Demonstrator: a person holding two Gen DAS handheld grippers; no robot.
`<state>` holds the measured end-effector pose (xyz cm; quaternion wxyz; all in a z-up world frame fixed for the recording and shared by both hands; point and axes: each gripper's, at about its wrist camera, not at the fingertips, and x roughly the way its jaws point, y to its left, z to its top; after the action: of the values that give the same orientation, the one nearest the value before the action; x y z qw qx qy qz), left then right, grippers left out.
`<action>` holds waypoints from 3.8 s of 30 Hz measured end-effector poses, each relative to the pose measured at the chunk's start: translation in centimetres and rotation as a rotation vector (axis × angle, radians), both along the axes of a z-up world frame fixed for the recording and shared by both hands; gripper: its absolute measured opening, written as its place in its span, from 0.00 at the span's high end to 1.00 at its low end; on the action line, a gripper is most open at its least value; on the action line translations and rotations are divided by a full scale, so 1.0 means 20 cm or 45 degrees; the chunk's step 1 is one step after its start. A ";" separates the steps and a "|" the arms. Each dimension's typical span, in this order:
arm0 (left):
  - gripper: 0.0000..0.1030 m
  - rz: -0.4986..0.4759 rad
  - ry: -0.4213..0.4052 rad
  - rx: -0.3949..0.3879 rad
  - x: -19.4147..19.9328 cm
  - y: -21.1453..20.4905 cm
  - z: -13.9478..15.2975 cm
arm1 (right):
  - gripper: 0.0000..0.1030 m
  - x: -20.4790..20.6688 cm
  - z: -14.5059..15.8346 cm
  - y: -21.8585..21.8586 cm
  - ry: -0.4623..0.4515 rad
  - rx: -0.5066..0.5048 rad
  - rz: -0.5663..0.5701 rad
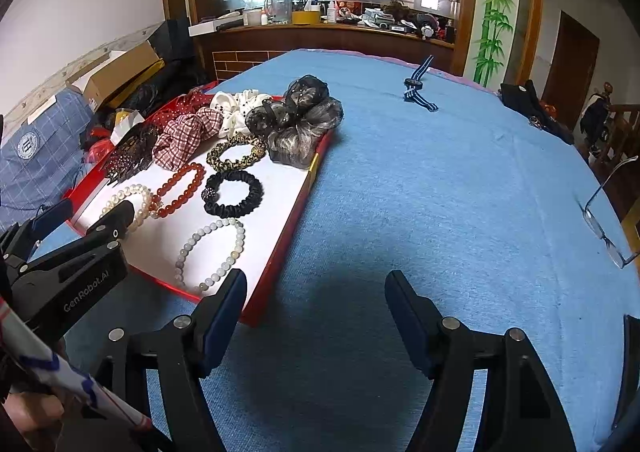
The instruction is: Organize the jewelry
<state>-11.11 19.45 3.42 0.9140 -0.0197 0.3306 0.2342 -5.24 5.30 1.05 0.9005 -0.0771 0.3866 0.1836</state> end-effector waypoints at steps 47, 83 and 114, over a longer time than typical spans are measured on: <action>0.04 0.059 0.037 0.169 -0.10 0.04 0.09 | 0.21 -0.03 0.00 0.03 -0.007 -0.007 -0.003; 0.04 0.041 0.066 0.163 -0.10 0.03 0.06 | 0.20 -0.04 0.00 0.02 0.000 -0.012 -0.020; 0.04 0.009 0.072 0.179 -0.09 -0.02 0.07 | 0.18 -0.04 0.01 -0.03 0.011 0.020 -0.044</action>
<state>-12.88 19.01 4.92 0.9027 0.0498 0.3389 0.2606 -5.98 4.62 1.28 0.9024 -0.0625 0.3903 0.1715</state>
